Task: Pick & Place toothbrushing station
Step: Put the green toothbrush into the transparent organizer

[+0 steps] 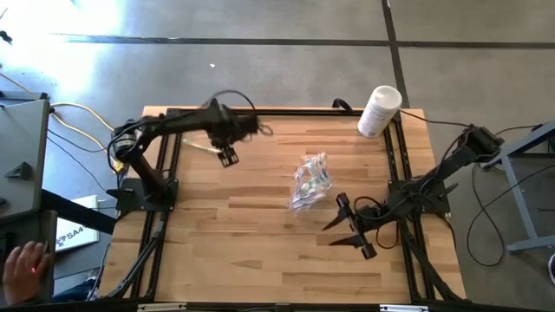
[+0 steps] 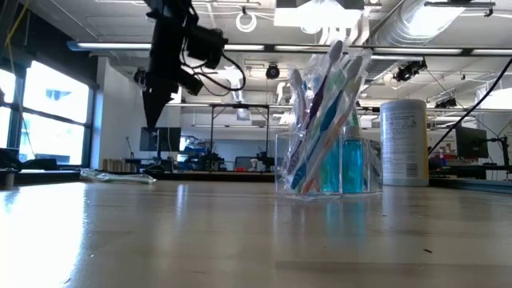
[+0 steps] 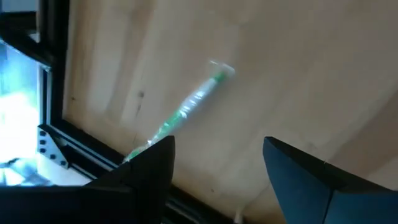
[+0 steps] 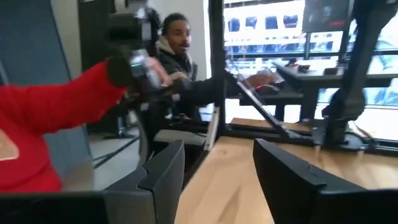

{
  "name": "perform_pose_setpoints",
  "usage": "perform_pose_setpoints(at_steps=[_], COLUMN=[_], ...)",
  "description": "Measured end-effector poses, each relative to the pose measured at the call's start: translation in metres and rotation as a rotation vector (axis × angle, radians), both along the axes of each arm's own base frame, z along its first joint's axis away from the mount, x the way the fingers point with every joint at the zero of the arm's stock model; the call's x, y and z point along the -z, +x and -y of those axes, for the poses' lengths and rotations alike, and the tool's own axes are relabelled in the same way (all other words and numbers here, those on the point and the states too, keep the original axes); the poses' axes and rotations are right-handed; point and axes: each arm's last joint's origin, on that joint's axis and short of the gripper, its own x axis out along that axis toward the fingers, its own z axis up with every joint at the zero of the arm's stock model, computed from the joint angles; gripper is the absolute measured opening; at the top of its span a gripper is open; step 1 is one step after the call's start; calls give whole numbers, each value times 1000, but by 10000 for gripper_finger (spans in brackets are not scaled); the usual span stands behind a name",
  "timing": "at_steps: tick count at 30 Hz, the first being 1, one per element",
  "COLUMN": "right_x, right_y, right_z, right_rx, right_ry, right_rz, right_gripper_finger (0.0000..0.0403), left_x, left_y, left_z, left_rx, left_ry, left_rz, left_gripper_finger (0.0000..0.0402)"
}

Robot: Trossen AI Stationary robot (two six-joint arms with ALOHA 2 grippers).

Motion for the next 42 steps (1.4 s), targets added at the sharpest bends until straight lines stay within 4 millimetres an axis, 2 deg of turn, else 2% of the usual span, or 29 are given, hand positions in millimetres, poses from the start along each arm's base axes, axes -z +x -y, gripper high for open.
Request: perform_pose_setpoints(at_steps=[7,12,20,25,42], right_x=[5,5,5,7,28], right_y=[-7,-10,-11,-9,5], right_z=[-11,-15,-14,-14,-18], right_rx=[-56,-73,25,58,91], right_ry=[1,19,27,32,39], right_rz=[-51,-61,-62,-68,-162], right_gripper_finger=[183,183,183,183,183], left_x=[16,44,83,99,125], left_y=[-27,-47,-54,-56,-68], left_z=[-53,-66,-62,-61,-49], left_rx=[-132,-143,27,85,83], left_ry=[-22,-84,-89,-84,-120], left_rz=[46,32,20,64,45], left_gripper_finger=[237,237,237,237,237])
